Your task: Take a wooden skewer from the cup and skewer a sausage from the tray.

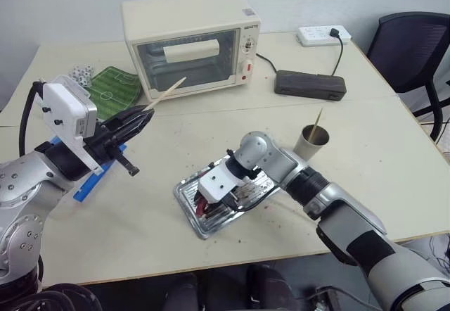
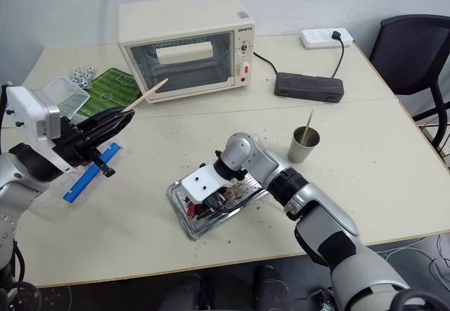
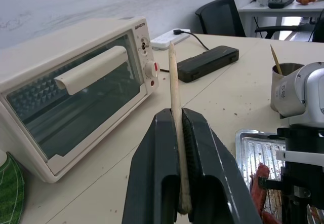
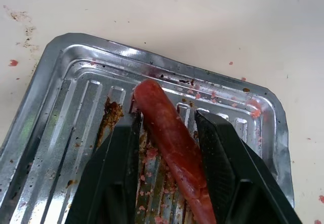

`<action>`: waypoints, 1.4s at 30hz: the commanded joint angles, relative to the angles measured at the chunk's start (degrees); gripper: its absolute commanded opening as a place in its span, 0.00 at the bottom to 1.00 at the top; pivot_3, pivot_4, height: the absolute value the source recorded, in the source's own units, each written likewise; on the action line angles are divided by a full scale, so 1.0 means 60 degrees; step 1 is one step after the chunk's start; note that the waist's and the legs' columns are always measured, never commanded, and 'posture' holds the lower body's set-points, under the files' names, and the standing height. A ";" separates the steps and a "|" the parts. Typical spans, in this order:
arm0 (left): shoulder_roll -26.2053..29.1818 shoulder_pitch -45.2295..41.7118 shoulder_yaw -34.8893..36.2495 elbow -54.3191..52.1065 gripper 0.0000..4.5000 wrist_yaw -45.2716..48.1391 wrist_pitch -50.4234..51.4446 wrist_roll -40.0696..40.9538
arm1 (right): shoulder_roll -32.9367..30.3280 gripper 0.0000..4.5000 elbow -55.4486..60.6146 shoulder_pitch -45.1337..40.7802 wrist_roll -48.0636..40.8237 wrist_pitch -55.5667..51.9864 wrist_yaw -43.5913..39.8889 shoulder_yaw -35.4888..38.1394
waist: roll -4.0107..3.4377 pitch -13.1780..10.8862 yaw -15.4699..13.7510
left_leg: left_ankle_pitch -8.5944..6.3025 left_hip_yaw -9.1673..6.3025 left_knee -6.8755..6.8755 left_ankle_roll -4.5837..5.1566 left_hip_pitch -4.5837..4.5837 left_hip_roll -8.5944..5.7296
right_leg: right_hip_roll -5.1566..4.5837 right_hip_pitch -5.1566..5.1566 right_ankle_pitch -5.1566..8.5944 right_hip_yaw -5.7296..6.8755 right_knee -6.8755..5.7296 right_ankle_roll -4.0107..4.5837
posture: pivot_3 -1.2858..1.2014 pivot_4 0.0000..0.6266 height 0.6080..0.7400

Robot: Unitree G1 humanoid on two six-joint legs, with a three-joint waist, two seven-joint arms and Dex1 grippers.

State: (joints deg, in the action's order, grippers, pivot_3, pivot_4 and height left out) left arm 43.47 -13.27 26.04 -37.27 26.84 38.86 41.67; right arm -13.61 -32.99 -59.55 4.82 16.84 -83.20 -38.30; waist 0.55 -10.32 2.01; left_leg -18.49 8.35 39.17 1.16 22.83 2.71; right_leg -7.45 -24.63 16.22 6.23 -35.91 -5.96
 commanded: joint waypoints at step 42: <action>0.1595 -0.0865 -0.2250 0.1272 0.00 0.4812 -0.0976 -0.0128 | -0.5277 0.07 0.6579 -0.0270 -0.2840 -1.0785 0.0479 0.3450 | -0.0001 -0.0001 -0.0073 | -0.0004 0.0022 -0.0006 -0.0004 0.0010 -0.0004 | 0.0010 -0.0026 0.0006 -0.0001 -0.0002 0.0011 | 0.52 0.24 1.00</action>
State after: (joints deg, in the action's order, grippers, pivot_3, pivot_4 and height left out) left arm 52.89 -17.09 12.60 -30.18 54.92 34.92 41.91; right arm -44.46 4.42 -60.05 -11.05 -47.56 -80.74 -19.73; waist 0.55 -10.32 1.57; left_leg -18.52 8.49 39.14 1.14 22.89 2.68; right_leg -7.39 -24.78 16.25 6.23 -35.92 -5.89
